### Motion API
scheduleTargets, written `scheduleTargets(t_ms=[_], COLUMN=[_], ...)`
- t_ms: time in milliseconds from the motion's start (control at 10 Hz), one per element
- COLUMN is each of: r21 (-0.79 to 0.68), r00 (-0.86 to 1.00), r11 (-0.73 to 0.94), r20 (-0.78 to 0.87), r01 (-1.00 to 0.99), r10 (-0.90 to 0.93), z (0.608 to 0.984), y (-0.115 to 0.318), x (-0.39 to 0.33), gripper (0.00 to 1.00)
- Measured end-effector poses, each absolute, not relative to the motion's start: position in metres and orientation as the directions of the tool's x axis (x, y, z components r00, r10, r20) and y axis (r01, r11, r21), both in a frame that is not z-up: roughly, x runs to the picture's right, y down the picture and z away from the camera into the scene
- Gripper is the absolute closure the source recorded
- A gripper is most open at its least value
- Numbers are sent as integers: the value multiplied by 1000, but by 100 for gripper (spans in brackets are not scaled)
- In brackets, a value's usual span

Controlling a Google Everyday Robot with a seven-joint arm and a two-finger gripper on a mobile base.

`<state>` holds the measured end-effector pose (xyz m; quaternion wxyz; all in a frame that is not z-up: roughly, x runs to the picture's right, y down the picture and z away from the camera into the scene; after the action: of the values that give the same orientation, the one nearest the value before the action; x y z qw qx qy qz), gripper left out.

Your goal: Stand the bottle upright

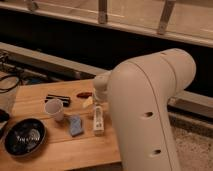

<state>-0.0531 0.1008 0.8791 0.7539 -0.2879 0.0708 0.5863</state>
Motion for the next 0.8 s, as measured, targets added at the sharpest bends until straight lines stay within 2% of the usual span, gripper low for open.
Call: scheduleTargets(t_ms=[800], r21=[-349], r00=[314], r11=[154], r20=[-467], r01=[-924], r10=[826], z=[895], y=[105], x=[-62], gripper=[0])
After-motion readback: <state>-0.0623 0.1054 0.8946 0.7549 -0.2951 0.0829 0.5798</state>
